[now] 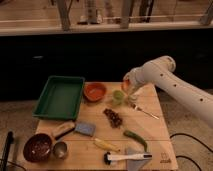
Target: Place apple in paper cup
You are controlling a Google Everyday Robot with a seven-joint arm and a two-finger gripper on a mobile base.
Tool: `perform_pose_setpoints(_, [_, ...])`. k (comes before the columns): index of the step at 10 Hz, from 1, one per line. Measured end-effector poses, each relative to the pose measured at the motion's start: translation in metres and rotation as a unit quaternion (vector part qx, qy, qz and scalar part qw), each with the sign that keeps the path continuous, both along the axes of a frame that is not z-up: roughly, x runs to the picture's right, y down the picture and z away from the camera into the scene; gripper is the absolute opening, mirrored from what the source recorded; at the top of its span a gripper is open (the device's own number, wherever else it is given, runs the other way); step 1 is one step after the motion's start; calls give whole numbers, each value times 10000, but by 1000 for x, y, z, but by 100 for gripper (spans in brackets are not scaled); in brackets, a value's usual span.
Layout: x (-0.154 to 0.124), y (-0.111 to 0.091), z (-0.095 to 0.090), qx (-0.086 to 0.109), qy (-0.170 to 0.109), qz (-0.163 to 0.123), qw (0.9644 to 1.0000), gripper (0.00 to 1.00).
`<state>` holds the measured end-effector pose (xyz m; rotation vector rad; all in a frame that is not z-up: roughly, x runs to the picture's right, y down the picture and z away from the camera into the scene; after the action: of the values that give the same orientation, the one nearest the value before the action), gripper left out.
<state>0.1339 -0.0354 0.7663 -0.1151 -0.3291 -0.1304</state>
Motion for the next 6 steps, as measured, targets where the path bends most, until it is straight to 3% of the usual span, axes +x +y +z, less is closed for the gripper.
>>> perform_pose_setpoints(6, [28, -6, 6, -105, 256, 136, 9995, 0])
